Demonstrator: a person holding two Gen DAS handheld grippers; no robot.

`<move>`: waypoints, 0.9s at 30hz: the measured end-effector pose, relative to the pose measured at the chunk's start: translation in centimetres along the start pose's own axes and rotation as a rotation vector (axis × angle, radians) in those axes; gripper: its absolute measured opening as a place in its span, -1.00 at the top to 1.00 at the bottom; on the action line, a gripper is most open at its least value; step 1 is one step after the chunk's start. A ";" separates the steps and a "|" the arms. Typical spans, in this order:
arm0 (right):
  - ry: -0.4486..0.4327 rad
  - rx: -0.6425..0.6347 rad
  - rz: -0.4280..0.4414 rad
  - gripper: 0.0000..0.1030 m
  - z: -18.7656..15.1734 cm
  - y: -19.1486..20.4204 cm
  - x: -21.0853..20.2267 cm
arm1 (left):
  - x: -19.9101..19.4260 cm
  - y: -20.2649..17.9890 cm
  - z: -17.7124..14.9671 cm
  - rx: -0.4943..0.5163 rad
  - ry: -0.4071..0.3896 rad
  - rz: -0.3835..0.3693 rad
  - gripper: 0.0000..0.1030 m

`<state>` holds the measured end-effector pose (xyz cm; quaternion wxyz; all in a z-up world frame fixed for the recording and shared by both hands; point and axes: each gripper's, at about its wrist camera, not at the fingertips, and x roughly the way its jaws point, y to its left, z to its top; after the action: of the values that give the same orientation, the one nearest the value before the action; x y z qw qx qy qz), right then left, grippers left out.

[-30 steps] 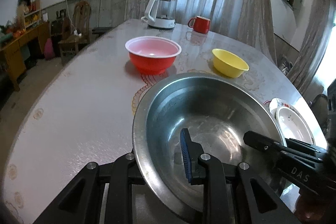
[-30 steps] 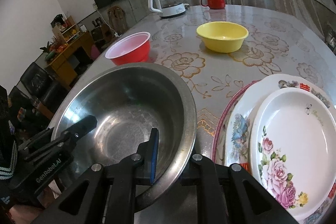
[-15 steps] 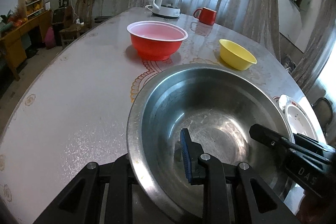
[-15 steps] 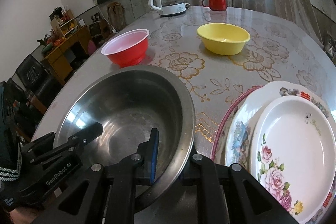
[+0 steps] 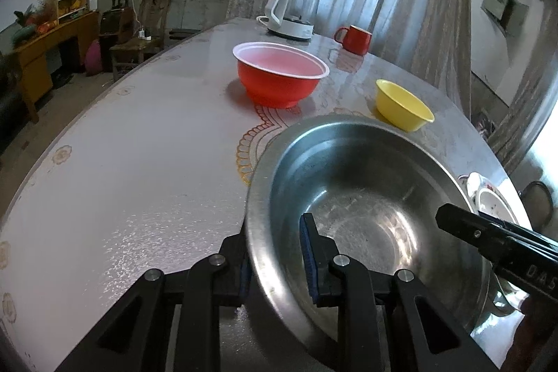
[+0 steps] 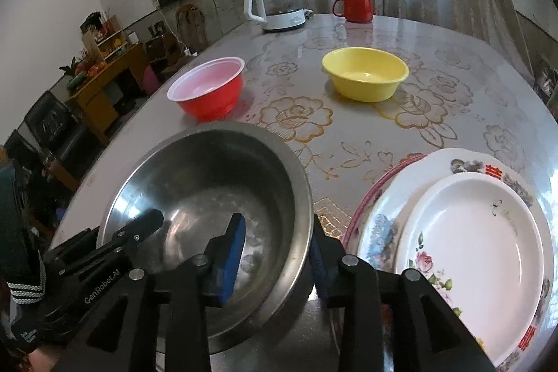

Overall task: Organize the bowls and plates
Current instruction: 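Lower the steel bowl onto the table beside the plates and open the right gripper, then move the right gripper to the yellow bowl and grasp its rim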

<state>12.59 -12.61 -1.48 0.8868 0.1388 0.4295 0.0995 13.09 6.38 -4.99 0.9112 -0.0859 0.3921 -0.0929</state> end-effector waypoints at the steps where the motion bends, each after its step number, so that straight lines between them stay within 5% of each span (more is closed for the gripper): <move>1: -0.001 0.006 0.001 0.28 0.0 -0.1 0.0 | -0.1 0.0 0.0 -0.004 -0.007 -0.002 0.51; 9: -0.027 0.008 -0.006 0.26 0.4 -0.4 -1.1 | -1.2 0.4 0.1 -0.034 -0.024 -0.014 0.38; 13: -0.035 0.006 -0.004 0.26 0.6 -0.5 -1.4 | -2.1 0.2 0.2 -0.033 -0.051 -0.011 -0.05; 27: -0.078 0.051 0.024 0.26 0.7 -1.9 -3.8 | -5.5 -0.5 1.4 -0.057 -0.116 -0.026 -0.60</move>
<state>10.94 -15.60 1.06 0.8978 0.1701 0.3953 0.0936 10.35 7.35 -0.05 0.9282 -0.1223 0.3400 -0.0884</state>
